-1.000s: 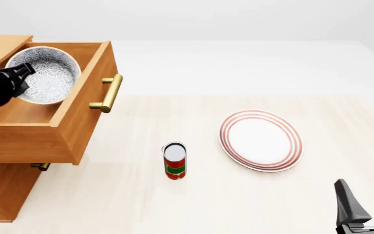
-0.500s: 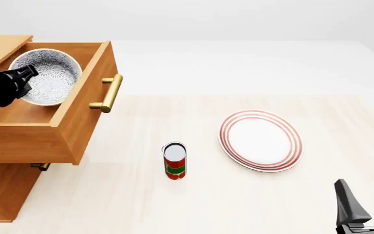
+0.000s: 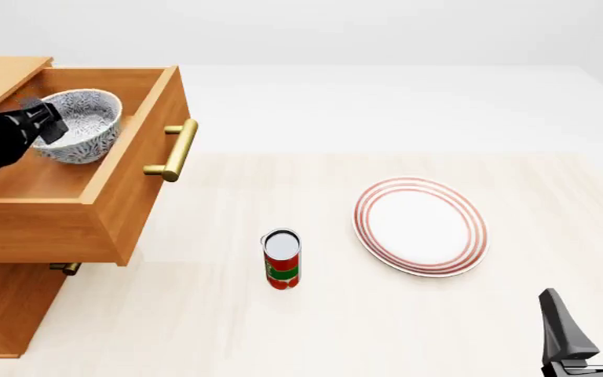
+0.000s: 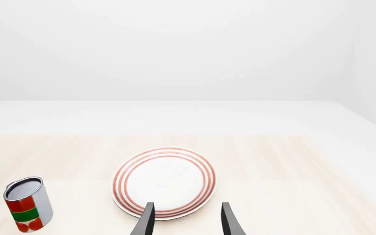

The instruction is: Put the bowl in the top drawer of the cabinet.

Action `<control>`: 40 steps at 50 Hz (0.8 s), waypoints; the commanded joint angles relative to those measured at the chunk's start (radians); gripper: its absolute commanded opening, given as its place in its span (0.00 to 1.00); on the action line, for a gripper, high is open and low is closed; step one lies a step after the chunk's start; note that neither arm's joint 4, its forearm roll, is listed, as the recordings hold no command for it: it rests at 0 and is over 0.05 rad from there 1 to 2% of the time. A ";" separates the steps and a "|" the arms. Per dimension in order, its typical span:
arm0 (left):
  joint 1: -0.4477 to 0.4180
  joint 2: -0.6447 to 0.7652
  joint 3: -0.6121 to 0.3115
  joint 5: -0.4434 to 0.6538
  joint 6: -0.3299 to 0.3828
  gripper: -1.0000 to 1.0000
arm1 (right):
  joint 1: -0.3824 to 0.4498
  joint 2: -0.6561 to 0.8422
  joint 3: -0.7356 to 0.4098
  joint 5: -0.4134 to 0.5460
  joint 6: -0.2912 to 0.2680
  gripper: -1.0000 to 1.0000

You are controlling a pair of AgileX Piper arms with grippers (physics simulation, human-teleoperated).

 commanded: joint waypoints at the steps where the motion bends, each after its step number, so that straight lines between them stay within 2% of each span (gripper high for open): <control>1: 0.006 -0.035 -0.038 0.045 0.025 1.00 | 0.000 0.000 0.000 0.000 -0.001 1.00; 6: 0.004 -0.086 -0.072 0.086 0.051 1.00 | 0.000 0.000 0.000 0.000 -0.001 1.00; 28: -0.034 -0.256 -0.135 0.229 0.058 1.00 | 0.000 0.000 0.000 0.000 -0.001 1.00; 40: -0.076 -0.373 -0.106 0.264 0.041 1.00 | 0.000 0.000 0.000 0.000 -0.001 1.00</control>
